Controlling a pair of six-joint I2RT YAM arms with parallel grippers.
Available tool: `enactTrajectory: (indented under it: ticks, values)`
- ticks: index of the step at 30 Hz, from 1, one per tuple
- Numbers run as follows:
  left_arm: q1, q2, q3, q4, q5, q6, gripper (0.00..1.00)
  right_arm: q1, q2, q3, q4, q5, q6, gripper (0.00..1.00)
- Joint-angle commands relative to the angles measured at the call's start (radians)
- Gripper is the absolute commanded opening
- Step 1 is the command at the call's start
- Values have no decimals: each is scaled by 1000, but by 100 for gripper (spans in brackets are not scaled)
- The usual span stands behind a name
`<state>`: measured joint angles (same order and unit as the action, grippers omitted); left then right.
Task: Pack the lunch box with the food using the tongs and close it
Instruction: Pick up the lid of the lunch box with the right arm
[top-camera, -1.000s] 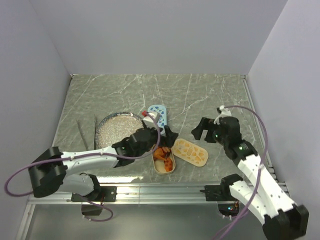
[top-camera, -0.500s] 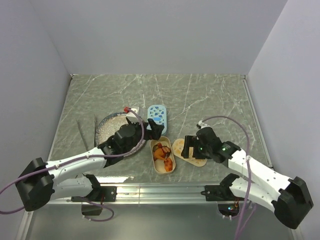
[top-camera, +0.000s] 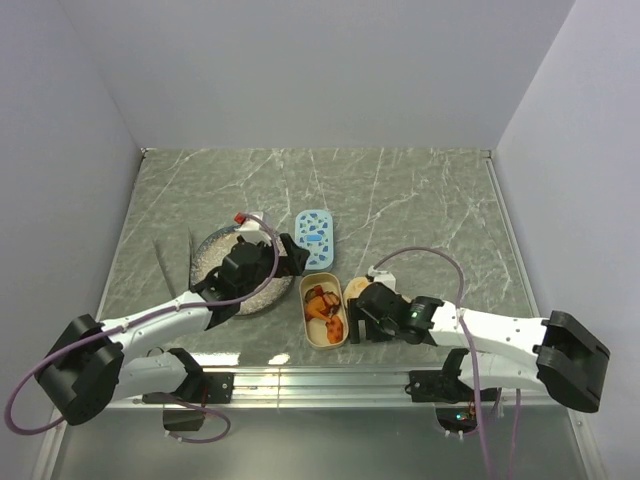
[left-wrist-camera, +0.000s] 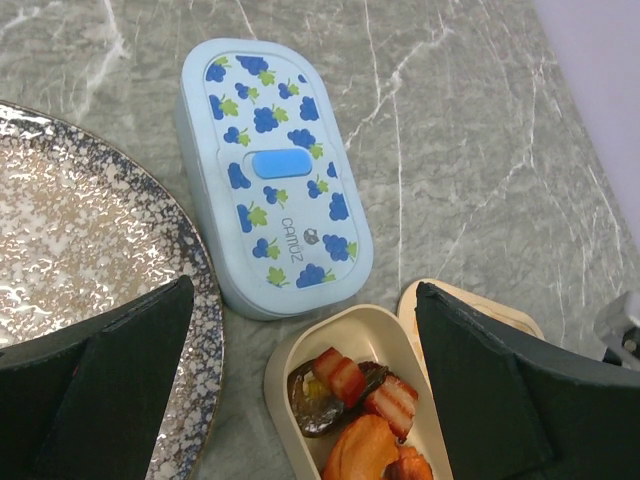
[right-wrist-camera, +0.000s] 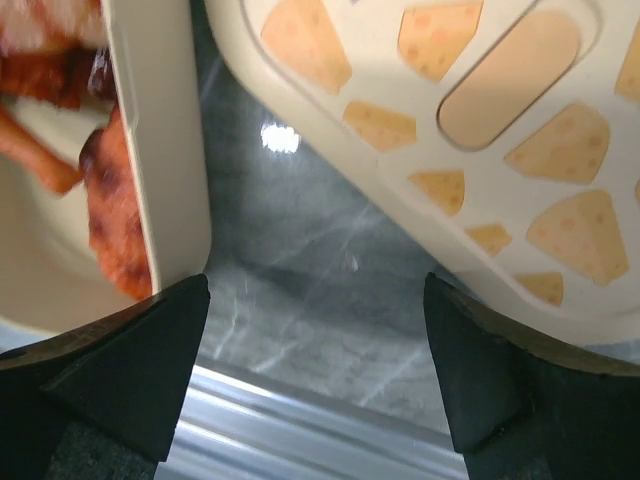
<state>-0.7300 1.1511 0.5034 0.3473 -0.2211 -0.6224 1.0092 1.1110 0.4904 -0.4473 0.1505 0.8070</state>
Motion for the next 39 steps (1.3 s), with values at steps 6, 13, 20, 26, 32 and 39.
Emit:
enactTrajectory:
  ticks: [6,13,20,26,32,39]
  values:
    - [30,-59,-31,35,55,-5,99,5,95,33,70,182,78,94]
    - [38,-82,-43,39,81,-5,99,-90,136,31,120,149,57,94]
    - [47,-117,-60,41,92,-5,100,-270,199,68,229,64,-18,93]
    - [55,-133,-63,42,108,1,99,-366,325,180,259,70,-71,93]
    - [58,-96,-45,87,144,44,99,-412,389,186,327,72,-52,93]
    - [58,65,58,294,333,179,98,-412,216,28,400,153,44,100]
